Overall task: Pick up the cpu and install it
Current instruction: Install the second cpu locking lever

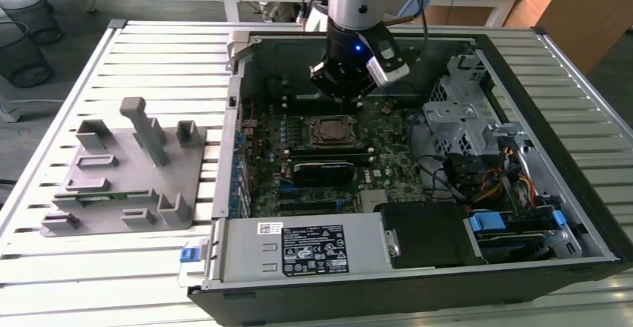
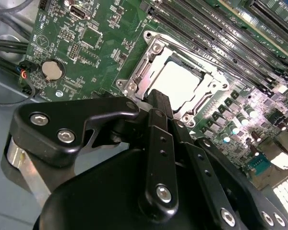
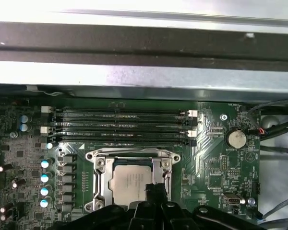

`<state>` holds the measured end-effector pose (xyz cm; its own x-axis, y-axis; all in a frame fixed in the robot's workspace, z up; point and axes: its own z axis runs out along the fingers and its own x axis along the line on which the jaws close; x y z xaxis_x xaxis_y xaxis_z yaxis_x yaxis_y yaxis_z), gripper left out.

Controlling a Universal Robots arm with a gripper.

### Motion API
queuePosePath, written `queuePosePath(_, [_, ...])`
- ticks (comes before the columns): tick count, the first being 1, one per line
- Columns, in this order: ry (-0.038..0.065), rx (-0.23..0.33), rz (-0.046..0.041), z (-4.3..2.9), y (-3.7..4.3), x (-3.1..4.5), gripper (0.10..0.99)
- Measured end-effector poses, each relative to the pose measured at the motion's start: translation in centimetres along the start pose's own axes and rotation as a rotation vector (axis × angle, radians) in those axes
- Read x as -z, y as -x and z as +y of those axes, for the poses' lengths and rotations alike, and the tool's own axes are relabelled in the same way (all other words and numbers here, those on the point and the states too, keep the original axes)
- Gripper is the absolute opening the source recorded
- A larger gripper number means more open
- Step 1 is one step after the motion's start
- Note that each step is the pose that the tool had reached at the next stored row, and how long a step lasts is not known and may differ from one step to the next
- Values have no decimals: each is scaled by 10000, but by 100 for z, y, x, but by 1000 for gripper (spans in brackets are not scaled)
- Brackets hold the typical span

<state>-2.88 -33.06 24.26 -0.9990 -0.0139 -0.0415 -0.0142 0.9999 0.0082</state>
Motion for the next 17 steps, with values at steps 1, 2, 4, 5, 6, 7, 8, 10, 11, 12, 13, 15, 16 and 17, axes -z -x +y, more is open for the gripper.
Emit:
queuePosePath(1, [0,0,1,0,0,10,106])
queuePosePath(2, [0,0,0,0,1,17,106])
queuePosePath(4, [3,0,-1,0,1,22,106])
queuePosePath(5, [2,0,3,-1,1,25,106])
queuePosePath(6, [1,1,11,-2,1,29,106])
queuePosePath(7, [1,2,17,-3,2,30,106])
queuePosePath(8, [1,0,26,-3,1,31,106])
queuePosePath(10, [3,1,59,-6,2,31,106])
queuePosePath(11, [8,0,66,-12,1,32,106])
queuePosePath(12, [17,-2,66,-20,1,32,106])
queuePosePath(13, [25,-1,65,-30,1,32,106])
queuePosePath(15, [35,-1,65,-60,0,32,106])
queuePosePath(16, [37,-1,66,-75,0,32,106])
queuePosePath(17, [38,-1,65,-89,0,32,106])
